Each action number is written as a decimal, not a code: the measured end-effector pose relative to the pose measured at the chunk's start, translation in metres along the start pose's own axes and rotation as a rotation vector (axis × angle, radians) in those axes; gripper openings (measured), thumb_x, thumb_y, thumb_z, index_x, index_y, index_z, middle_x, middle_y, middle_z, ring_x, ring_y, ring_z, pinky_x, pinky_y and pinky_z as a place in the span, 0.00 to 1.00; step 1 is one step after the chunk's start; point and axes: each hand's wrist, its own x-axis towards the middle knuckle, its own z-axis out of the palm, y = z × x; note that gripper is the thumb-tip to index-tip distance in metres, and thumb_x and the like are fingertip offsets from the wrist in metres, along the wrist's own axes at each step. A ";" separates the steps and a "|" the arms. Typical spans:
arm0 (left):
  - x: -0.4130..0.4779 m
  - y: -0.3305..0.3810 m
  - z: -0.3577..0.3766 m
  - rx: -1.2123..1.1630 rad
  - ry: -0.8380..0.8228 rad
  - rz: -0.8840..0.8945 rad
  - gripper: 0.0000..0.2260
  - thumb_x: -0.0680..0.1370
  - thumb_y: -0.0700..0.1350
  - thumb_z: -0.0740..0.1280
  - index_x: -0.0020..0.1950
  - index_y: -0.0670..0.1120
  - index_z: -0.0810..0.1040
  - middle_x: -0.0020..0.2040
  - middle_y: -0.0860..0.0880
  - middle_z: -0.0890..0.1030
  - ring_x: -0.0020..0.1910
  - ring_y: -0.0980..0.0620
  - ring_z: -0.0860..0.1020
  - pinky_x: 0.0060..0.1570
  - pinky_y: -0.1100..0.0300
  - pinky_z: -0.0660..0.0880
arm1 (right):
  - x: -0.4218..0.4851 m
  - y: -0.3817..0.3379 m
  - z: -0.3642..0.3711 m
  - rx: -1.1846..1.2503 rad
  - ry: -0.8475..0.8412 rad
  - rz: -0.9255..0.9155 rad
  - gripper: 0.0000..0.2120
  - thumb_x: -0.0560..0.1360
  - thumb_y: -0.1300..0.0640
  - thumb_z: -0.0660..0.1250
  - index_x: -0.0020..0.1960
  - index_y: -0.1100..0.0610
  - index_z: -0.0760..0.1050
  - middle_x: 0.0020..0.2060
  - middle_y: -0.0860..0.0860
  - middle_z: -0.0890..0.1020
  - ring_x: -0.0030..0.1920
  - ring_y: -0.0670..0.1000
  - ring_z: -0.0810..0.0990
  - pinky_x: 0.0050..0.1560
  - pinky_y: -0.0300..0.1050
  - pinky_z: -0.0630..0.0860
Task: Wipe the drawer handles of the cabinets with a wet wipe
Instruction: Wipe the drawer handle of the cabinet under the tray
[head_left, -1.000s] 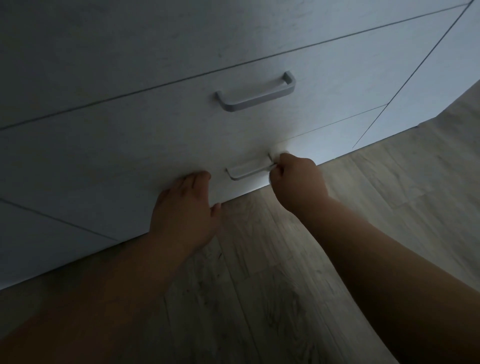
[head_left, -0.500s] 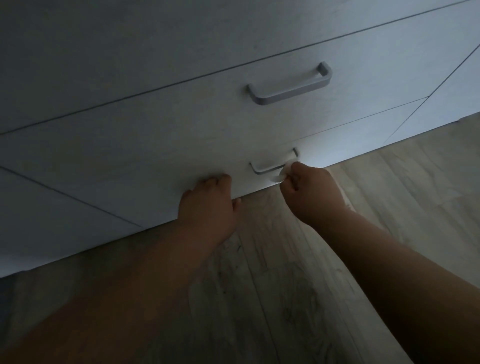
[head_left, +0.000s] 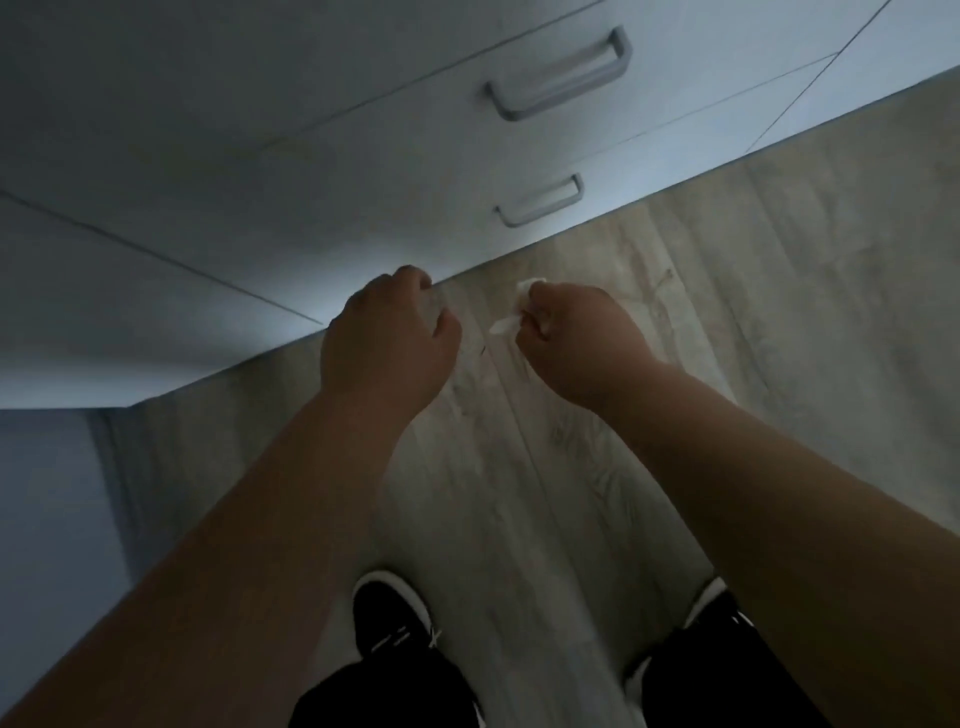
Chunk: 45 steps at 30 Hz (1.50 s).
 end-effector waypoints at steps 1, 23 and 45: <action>-0.010 0.000 -0.012 -0.005 -0.016 0.000 0.21 0.81 0.56 0.65 0.71 0.49 0.74 0.64 0.48 0.80 0.61 0.47 0.78 0.57 0.52 0.74 | -0.008 -0.011 -0.007 -0.011 -0.017 -0.002 0.09 0.80 0.53 0.62 0.53 0.53 0.80 0.41 0.49 0.82 0.41 0.54 0.81 0.44 0.49 0.80; -0.245 -0.046 -0.400 0.055 -0.239 -0.193 0.20 0.83 0.54 0.63 0.71 0.46 0.74 0.63 0.44 0.81 0.58 0.44 0.80 0.54 0.51 0.76 | -0.143 -0.369 -0.236 -0.234 -0.317 -0.139 0.09 0.79 0.51 0.59 0.53 0.51 0.77 0.44 0.50 0.82 0.45 0.55 0.81 0.45 0.51 0.81; -0.218 -0.175 -0.633 0.072 0.215 0.065 0.23 0.78 0.54 0.64 0.69 0.44 0.77 0.62 0.44 0.79 0.60 0.42 0.76 0.59 0.47 0.74 | -0.103 -0.594 -0.267 -0.229 -0.156 -0.232 0.10 0.80 0.54 0.60 0.57 0.49 0.78 0.49 0.47 0.84 0.51 0.53 0.81 0.44 0.43 0.71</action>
